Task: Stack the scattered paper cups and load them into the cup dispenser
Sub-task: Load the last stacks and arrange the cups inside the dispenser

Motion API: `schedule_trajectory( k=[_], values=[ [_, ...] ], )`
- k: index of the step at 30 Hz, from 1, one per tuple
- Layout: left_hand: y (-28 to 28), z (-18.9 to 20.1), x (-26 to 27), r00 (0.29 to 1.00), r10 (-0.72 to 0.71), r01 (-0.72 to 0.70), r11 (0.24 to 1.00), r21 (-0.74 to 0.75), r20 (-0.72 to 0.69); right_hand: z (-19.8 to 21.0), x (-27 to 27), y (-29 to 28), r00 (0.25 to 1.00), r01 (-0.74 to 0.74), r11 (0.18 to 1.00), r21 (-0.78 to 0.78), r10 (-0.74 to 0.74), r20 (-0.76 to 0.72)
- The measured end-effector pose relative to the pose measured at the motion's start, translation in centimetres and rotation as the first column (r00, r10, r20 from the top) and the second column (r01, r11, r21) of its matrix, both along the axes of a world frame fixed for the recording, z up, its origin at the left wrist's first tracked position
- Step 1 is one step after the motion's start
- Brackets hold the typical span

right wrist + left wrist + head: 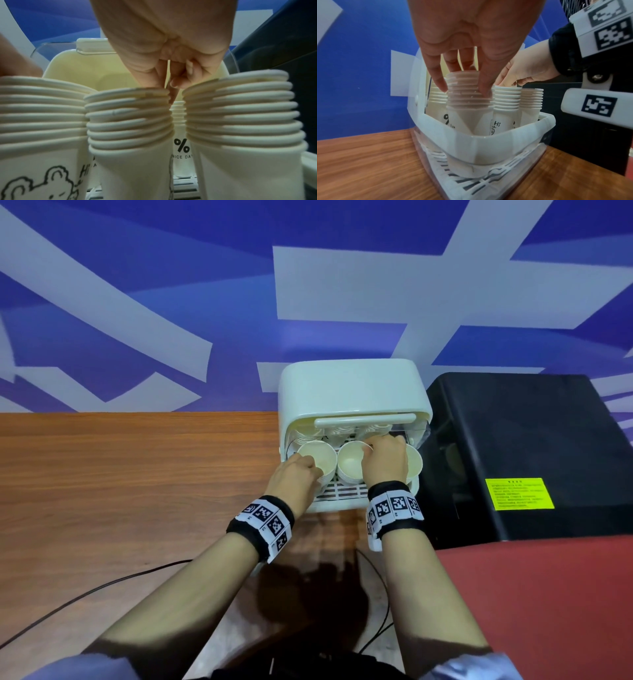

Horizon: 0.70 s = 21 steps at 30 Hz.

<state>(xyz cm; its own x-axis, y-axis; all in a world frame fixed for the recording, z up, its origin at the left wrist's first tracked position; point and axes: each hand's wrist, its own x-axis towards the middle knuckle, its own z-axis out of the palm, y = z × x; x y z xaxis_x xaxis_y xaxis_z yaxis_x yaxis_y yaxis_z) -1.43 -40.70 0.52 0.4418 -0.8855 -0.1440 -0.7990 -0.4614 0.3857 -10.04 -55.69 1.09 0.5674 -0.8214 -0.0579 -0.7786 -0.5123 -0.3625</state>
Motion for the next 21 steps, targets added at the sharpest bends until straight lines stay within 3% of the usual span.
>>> schedule_trajectory(
  k=[11, 16, 21],
  values=[
    [-0.4, 0.2, -0.1, 0.999, -0.031, 0.031, 1.000, -0.004, 0.021, -0.4, -0.1, 0.0, 0.991, 0.070, 0.998, -0.009, -0.068, 0.118],
    [0.0, -0.4, -0.2, 0.999, 0.043, -0.043, 0.999, -0.020, 0.009, -0.2, -2.4, 0.5, 0.954, 0.108, 0.994, -0.025, -0.097, 0.282],
    [0.0, -0.7, -0.3, 0.996, 0.092, -0.091, 0.993, -0.073, 0.007, 0.2, -4.7, 1.9, 0.944, 0.161, 0.987, 0.016, -0.159, 0.289]
  ],
)
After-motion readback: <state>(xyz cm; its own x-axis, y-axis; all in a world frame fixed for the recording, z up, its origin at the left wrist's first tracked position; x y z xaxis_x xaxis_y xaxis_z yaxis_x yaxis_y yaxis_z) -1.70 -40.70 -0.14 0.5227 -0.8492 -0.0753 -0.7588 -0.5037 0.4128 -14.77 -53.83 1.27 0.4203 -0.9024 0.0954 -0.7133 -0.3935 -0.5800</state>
